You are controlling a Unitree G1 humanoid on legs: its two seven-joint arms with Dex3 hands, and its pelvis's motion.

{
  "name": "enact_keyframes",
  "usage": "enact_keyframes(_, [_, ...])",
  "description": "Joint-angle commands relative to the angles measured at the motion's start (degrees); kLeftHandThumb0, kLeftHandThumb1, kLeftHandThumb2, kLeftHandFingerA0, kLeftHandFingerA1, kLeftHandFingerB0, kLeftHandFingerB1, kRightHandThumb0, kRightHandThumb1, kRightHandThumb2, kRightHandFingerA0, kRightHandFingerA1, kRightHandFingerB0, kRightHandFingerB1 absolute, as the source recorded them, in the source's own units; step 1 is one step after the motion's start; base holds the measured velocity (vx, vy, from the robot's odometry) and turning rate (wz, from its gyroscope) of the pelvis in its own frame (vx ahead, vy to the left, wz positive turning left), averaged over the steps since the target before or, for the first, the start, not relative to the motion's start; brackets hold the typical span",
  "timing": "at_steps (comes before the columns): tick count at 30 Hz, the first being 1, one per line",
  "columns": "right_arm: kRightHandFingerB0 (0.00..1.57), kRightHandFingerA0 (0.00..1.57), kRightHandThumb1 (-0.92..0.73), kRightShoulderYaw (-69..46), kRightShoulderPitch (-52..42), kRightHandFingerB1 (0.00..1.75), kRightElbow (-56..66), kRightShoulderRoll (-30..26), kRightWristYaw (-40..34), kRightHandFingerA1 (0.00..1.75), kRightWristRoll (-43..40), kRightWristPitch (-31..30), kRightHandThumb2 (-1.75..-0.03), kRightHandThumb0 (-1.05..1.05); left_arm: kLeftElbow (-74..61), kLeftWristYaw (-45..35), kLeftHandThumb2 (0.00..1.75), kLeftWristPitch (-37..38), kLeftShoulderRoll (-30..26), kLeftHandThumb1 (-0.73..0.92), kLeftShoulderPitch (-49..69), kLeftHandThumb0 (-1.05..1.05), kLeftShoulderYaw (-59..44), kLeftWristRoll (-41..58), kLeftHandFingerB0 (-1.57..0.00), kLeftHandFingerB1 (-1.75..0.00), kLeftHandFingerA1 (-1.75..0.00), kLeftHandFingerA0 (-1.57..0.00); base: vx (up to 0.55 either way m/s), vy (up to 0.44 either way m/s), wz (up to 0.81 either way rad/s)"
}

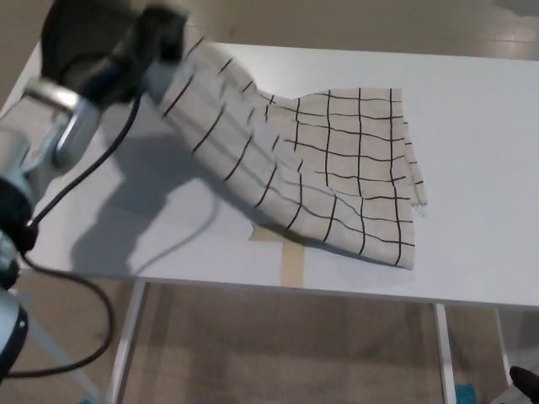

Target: Use the left hand to fold a white towel with checkered patterns in half.

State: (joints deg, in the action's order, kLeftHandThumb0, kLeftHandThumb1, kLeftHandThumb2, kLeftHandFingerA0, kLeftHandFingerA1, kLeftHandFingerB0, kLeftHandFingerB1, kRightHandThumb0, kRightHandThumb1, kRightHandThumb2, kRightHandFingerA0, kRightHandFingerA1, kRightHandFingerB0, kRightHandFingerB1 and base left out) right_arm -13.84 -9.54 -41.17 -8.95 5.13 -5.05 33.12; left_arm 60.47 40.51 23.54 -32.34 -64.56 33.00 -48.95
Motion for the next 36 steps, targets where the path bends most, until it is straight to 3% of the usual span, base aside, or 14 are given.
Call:
enact_keyframes(1, [0.44, 0.42, -0.69, 0.2, -1.7, 0.46, 0.8, -0.2, 0.3, 0.6, 0.0, -0.4, -0.6, -0.48, -6.0, -5.1, 0.81, 3.4, 2.0, 0.46, -0.9, -0.35, -4.3, 4.9, -0.94, -1.31, -1.41, -1.14, 0.0, 0.0, 0.0])
enact_keyframes(4, [0.45, 0.42, -0.69, 0.3, -1.7, 0.46, 0.4, -0.4, -0.3, 0.6, 0.7, 0.6, -0.6, -0.47, -11.1, -7.1, 0.82, 2.6, 3.8, 0.46, -0.4, -0.35, -5.4, 4.9, -0.94, -1.3, -1.41, -1.14, 0.0, 0.0, 0.0])
enact_keyframes(5, [0.45, 0.42, -0.69, 0.4, -1.6, 0.46, 0.3, -0.4, -0.8, 0.6, 1.1, 0.7, -0.6, -0.47, -12.7, -6.9, 0.57, 2.9, 4.7, 0.65, -0.5, -0.26, -5.2, 4.4, -0.64, -1.7, -1.75, -0.82, 0.0, 0.0, 0.0])
enact_keyframes(7, [0.46, 0.42, -0.69, 0.6, -1.5, 0.46, 0.3, -0.3, -1.3, 0.6, 1.6, 0.7, -0.6, -0.47, -14.5, -7.4, 0.57, 4.0, 5.5, 0.62, -0.4, -0.25, -5.0, 3.9, -0.65, -1.7, -1.75, -0.82, 0.0, 0.0, 0.0])
enact_keyframes(14, [0.46, 0.43, -0.68, 0.6, -1.7, 0.47, 0.2, -0.3, -1.0, 0.6, 1.3, 1.4, -0.59, -0.47, -19.1, -9.7, 0.59, 3.3, 8.1, 0.57, 0.1, -0.27, -3.1, 1.0, -0.75, -1.59, -1.68, -0.87, 0.0, 0.0, 0.0])
enact_keyframes(15, [0.45, 0.43, -0.66, 0.5, -1.6, 0.47, 0.2, -0.2, -0.8, 0.61, 1.1, 1.4, -0.61, -0.48, -19.8, -10.7, 0.59, 3.6, 8.5, 0.52, 0.2, -0.33, -2.5, 0.6, -0.96, -1.14, -1.59, -0.92, 0.0, 0.0, 0.0])
enact_keyframes(18, [0.46, 0.43, -0.68, 0.6, -1.0, 0.47, 0.1, -0.1, -0.8, 0.61, 1.1, 1.7, -0.59, -0.48, -20.8, -11.4, 0.59, 4.2, 9.2, 0.52, 0.1, -0.29, 0.7, -2.6, -0.84, -1.43, -1.58, -0.92, 0.0, 0.0, 0.0])
enact_keyframes(20, [0.47, 0.43, -0.68, 0.5, -0.8, 0.47, 0.1, -0.1, -0.5, 0.61, 0.9, 1.9, -0.6, -0.48, -21.6, -12.8, 0.71, 4.5, 9.0, 0.46, 0.1, -0.35, 3.5, -5.1, -1.01, -1.08, -1.31, -1.08, 0.0, 0.0, 0.0])
enact_keyframes(23, [0.47, 0.43, -0.68, 0.5, -0.6, 0.47, 0.2, -0.1, -0.2, 0.61, 0.6, 1.9, -0.6, -0.48, -22.1, -12.7, 0.58, 4.6, 8.6, 0.55, 0.2, -0.3, 5.8, -7.2, -1.01, -1.03, -1.39, -1.02, 0.0, 0.0, 0.0])
enact_keyframes(25, [0.48, 0.44, -0.68, 0.5, -0.5, 0.48, 0.4, 0.1, -0.4, 0.62, 0.6, 1.8, -0.6, -0.48, -22.4, -12.9, 0.72, 4.8, 8.6, 0.47, 0.3, -0.4, 8.7, -9.8, -1.01, -1.09, -1.36, -1.06, 0.0, 0.0, 0.0])
enact_keyframes(27, [0.51, 0.46, -0.68, 1.0, -0.3, 0.49, 0.3, -0.4, -1.3, 0.61, 2.0, 1.9, -0.59, -0.47, -21.6, -13.5, 0.6, 5.8, 8.6, 0.56, 0.0, -0.31, 10.7, -10.7, -0.84, -1.45, -1.59, -0.93, 0.0, 0.0, 0.0])
enact_keyframes(31, [0.53, 0.47, -0.68, 1.0, 0.1, 0.5, 0.2, -0.9, -1.6, 0.61, 2.6, 2.0, -0.6, -0.49, -19.6, -15.2, 0.57, 7.4, 9.0, 0.61, -1.1, -0.22, 14.9, -13.4, -0.7, -1.66, -1.74, -0.84, 0.0, 0.0, 0.0])
enact_keyframes(32, [0.43, 0.47, -0.53, 1.1, 0.4, 0.6, 0.0, -0.9, -1.6, 0.68, 2.6, 2.1, -0.96, -0.45, -18.5, -16.5, 0.56, 7.7, 9.5, 0.61, -1.7, -0.21, 16.6, -14.7, -0.68, -1.69, -1.75, -0.81, 0.0, 0.0, 0.0])
enact_keyframes(36, [0.44, 0.47, -0.53, 1.2, 0.8, 0.6, -0.3, -1.0, -1.3, 0.68, 2.4, 2.4, -0.96, -0.45, -16.4, -20.8, 0.57, 8.3, 11.1, 0.58, -3.1, -0.23, 20.6, -15.8, -0.71, -1.65, -1.75, -0.81, 0.0, 0.0, 0.0])
